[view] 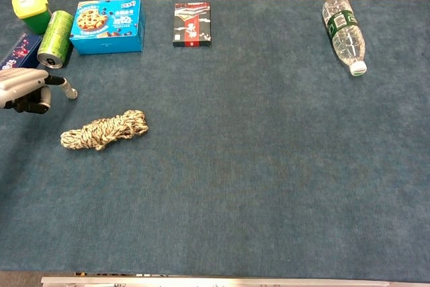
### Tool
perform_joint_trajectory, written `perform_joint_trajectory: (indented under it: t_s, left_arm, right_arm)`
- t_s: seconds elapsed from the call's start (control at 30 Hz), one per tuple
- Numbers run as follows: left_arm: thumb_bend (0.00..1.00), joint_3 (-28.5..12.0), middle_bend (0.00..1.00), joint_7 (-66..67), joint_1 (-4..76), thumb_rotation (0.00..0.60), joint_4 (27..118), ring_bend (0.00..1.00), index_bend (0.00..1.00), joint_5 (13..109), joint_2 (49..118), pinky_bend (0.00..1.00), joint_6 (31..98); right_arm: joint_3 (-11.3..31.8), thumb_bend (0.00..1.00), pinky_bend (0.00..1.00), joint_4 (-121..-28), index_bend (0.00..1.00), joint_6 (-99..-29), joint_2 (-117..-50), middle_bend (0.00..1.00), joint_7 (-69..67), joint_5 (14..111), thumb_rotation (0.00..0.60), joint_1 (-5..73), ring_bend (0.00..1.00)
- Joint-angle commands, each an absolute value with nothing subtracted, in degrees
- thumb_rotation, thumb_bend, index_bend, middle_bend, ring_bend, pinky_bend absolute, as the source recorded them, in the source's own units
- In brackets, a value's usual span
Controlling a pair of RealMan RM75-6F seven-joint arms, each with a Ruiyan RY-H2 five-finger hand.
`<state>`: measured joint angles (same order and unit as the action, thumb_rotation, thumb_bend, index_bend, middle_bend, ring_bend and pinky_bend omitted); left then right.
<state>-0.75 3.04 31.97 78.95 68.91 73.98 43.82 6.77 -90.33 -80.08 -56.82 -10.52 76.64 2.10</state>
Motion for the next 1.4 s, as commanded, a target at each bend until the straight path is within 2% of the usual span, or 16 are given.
perform_joint_trajectory:
  t_s: [0.03, 1.4]
  left_arm:
    - [1.00, -0.72, 1.00, 3.19, 31.96, 0.600, 78.80, 0.97, 0.29, 68.87, 74.09, 0.91, 43.92]
    - [1.00, -1.28, 1.00, 5.31, 32.12, 0.600, 76.70, 0.97, 0.29, 67.54, 74.90, 0.91, 44.84]
  right_arm:
    - [6.77, 0.20, 0.38, -90.33, 0.33, -80.04, -56.82, 0.38, -10.50, 76.64, 0.600, 2.12, 0.27]
    - [6.71, 0.20, 0.38, -90.30, 0.33, -79.97, -56.92, 0.38, -10.35, 76.80, 0.600, 2.20, 0.27]
